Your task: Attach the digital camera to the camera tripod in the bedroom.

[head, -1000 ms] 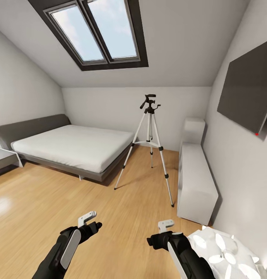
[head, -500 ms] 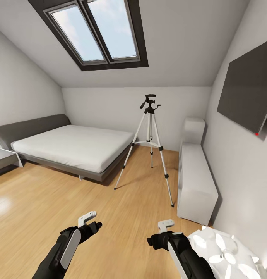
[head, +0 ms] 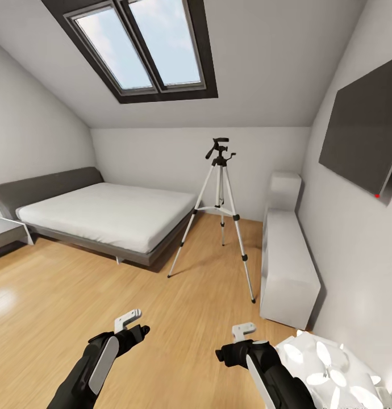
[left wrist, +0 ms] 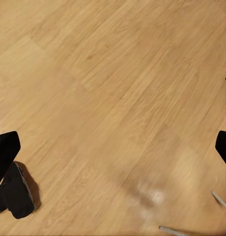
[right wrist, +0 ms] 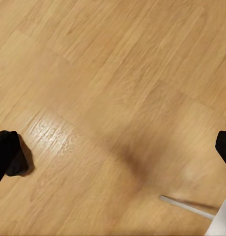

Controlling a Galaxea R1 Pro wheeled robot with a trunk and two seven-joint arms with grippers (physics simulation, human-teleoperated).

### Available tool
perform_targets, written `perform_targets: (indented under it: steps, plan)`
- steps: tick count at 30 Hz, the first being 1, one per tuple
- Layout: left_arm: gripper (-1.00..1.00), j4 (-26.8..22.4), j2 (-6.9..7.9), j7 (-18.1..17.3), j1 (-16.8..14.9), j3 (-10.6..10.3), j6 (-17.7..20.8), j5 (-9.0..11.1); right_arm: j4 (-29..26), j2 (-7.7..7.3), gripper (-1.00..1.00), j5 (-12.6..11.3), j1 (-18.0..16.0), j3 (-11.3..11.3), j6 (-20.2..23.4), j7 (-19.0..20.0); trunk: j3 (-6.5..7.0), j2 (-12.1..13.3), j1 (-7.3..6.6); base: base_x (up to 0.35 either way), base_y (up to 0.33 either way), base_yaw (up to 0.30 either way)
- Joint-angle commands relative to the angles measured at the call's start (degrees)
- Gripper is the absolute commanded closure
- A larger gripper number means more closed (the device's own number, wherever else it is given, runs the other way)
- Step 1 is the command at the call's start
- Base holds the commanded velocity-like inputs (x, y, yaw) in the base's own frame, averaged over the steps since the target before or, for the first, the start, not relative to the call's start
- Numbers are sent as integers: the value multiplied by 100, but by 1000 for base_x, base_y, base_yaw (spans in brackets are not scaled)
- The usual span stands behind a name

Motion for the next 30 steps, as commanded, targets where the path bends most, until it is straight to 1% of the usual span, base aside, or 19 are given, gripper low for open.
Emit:
perform_targets:
  steps: [1, 30]
  plan:
    - [-100, -9, -5, 43, -3, 11, 23, 61, -7, -2, -100, -3, -3, 1, 33, 12, -25, -45, 22, 0, 0, 0]
    - [-100, -9, 2, 43, -3, 20, 60, 61, -9, -8, -100, 5, -3, -2, -41, 21, -545, -1208, 659, 0, 0, 0]
